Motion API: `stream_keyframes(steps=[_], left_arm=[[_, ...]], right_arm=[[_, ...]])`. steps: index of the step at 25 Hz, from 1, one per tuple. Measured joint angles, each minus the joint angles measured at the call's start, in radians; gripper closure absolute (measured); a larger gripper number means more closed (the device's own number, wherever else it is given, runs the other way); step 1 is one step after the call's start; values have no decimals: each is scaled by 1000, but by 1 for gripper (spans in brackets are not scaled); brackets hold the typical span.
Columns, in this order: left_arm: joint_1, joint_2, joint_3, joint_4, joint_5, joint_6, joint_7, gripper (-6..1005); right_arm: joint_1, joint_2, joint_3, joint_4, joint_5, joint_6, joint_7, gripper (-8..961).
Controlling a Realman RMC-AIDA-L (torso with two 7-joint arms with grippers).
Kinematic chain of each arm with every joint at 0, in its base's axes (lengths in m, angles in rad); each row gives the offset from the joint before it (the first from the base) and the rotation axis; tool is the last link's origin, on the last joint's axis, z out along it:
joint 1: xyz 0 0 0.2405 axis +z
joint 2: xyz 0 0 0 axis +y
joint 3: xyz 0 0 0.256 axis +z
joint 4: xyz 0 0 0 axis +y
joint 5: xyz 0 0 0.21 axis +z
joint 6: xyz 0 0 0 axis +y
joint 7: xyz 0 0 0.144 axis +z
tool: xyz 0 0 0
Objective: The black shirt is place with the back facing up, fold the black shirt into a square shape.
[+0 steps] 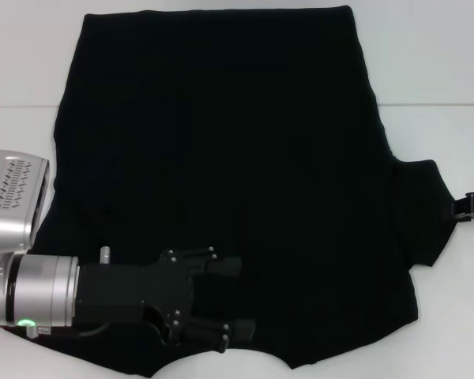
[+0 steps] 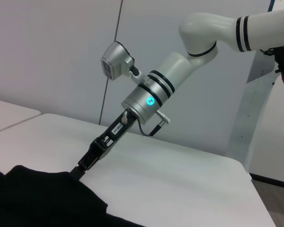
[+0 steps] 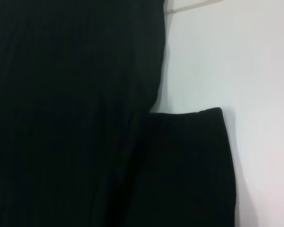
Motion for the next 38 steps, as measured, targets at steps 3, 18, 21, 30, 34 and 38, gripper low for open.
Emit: stream_keyframes(steps=[3,18,21,30,34,38], left_arm=[[-1,1,0,1,0,0,0,67],[3,1,0,1,0,0,0,66],[6,1,0,1,0,0,0,66],[10,1,0,1,0,8,-3,66],[9,1,0,1,0,9,-3,66],[8,1,0,1,0,10,-3,66]], right_arm=[[0,3,-3,1,0,10,-1,626],[-12,11,5,-5,1,33,2,953],[-16,6,19,-8,3,14,4,952],[-20,-19,62,-11,3,-128,21,832],[-22,-35,65,-13,0,-168,58,717],[-23,-41,65,-13,0,-189,78,653]])
